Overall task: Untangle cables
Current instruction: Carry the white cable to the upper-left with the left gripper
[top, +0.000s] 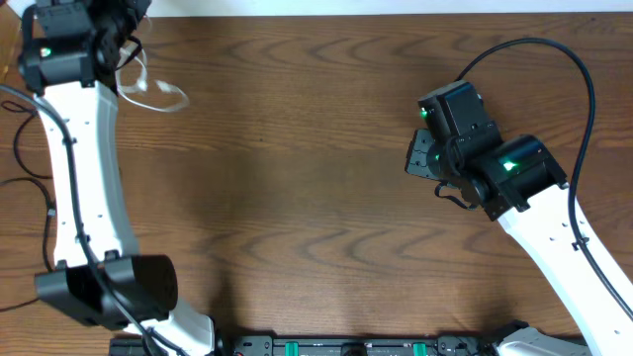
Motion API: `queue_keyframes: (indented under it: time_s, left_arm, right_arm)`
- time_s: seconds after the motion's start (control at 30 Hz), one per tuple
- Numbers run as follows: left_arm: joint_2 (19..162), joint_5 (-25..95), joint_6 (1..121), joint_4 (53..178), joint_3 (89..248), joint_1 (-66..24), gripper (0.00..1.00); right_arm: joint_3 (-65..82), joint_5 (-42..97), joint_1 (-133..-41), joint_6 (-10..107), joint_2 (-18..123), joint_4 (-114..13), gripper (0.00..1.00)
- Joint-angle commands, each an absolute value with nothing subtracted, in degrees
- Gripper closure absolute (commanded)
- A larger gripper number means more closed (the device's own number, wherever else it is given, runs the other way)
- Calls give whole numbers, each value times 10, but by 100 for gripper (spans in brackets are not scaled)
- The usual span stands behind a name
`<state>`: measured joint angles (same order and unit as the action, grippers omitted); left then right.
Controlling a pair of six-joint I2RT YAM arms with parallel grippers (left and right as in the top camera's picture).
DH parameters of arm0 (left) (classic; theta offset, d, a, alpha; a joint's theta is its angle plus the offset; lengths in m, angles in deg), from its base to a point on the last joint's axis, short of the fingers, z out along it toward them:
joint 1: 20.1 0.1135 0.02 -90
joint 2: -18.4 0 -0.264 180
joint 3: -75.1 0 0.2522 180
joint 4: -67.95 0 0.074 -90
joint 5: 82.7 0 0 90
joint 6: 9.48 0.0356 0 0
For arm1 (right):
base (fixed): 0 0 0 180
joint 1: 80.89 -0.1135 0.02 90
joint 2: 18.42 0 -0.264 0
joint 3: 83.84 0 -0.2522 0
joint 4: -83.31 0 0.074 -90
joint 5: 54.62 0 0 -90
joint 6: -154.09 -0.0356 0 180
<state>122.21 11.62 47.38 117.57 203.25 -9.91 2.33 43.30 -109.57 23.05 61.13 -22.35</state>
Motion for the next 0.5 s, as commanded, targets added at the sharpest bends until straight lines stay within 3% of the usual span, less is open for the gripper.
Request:
queue_keyframes:
  time_s: [0.0, 0.13, 0.33, 0.4, 0.43, 0.47]
  left_arm:
    - [1258, -20, 527, 1154, 2043, -102, 92]
    - [1313, -60, 571, 1094, 2043, -96, 92]
    - [1411, -86, 730, 1001, 2043, -87, 90]
    - [1437, -124, 741, 992, 2043, -79, 62]
    - [1448, -132, 741, 994, 2043, -75, 39]
    - [1461, -131, 741, 1004, 2043, -69, 4]
  right_arm:
    - [20, 436, -1100, 230, 615, -224, 64]
    - [20, 436, -1100, 230, 617, -224, 64]
    - [20, 436, -1100, 230, 639, -211, 66]
    - [20, 436, -1100, 230, 651, -203, 65]
    - [20, 436, -1100, 230, 660, -201, 65]
    - [20, 435, -1100, 230, 671, -201, 63]
